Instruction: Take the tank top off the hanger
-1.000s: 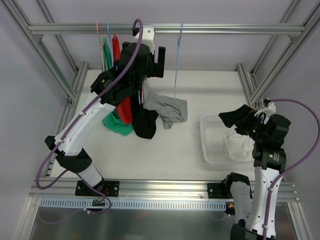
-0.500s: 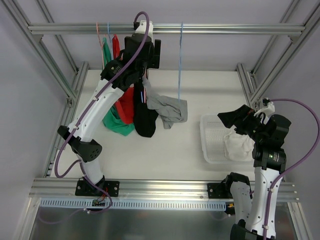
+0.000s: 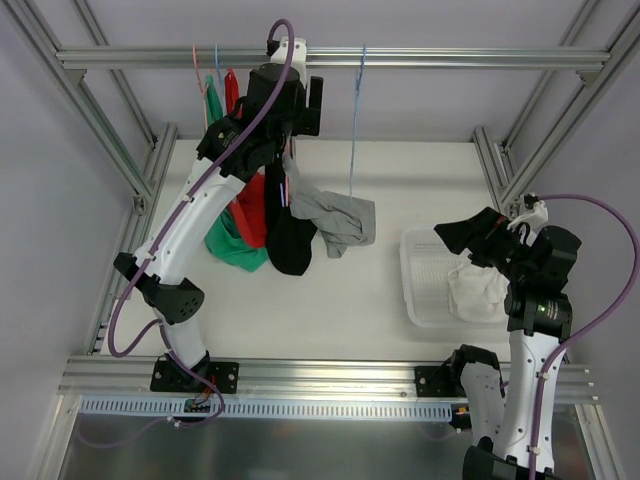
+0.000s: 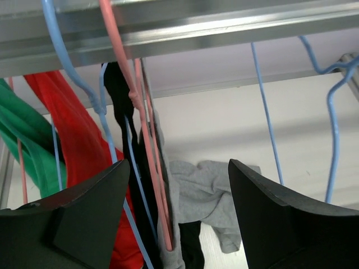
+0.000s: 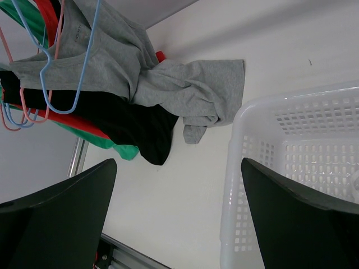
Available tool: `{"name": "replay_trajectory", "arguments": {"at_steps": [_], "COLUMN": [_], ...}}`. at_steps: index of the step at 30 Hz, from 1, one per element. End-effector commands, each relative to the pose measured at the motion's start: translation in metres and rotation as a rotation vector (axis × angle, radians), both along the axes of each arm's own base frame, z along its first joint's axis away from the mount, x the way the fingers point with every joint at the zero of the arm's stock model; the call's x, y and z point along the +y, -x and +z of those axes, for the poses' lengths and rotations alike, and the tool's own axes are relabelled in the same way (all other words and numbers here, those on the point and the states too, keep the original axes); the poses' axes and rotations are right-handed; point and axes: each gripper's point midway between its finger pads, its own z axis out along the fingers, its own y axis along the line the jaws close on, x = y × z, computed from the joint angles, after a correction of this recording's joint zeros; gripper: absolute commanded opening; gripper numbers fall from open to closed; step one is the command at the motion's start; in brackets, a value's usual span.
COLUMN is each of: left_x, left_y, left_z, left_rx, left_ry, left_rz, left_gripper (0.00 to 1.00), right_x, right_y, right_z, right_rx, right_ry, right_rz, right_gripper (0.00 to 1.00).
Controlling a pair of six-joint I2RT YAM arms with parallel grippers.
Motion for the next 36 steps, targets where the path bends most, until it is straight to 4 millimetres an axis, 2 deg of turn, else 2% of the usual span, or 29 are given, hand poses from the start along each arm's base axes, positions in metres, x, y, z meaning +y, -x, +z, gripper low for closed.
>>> {"name": "replay_trajectory", "arguments": {"at_steps": [1, 6, 13, 20, 23, 27, 30, 31, 32, 36], "left_x": [-0.002, -0.005, -0.002, -0.002, 0.0, -0.003, -0.007, -0.007, -0.009, -0.02], "left_y": [0.021, 0.016, -0.012, -0.03, -0.034, -0.034, -0.028, -0.024, -0.021, -0.007], "left_z": [0.05, 0.049, 0.011, -0.013, -0.022, -0.03, -0.021, -0.014, -0.011, 0.012], "left_rx": [-0.091, -0.094, -0.044, -0.003, 0.012, 0.034, 0.029, 0.02, 0.019, -0.002], "left_ry": [0.091, 0.084, -0.008, -0.015, -0.025, -0.015, 0.02, 0.038, 0.057, 0.136], "left_rz": [-0.075, -0.064, 0.035, 0.071, 0.089, 0.076, 0.044, 0.032, 0.017, -0.065], "left_gripper": [0.72, 0.73, 0.73, 0.68, 0.59, 0.32, 0.16, 0.05, 0.0, 0.0], "right_x": [0.005, 0.007, 0.009, 0.011, 0.012, 0.012, 0.012, 0.012, 0.012, 0.012], "right_y": [-0.002, -0.001, 0.001, 0.004, 0.005, 0.005, 0.005, 0.005, 0.005, 0.005], "right_z": [0.007, 0.01, 0.013, 0.015, 0.015, 0.014, 0.014, 0.014, 0.014, 0.014], "right_rx": [-0.031, -0.041, -0.047, -0.056, -0.06, -0.056, -0.059, -0.059, -0.061, -0.059], "right_ry": [-0.007, -0.004, -0.009, -0.009, -0.008, -0.008, -0.007, -0.007, -0.006, -0.008], "right_rz": [0.033, 0.039, 0.05, 0.061, 0.064, 0.064, 0.064, 0.064, 0.063, 0.064], "right_gripper": [0.99, 0.99, 0.99, 0.99, 0.99, 0.99, 0.98, 0.99, 0.99, 0.98]}}
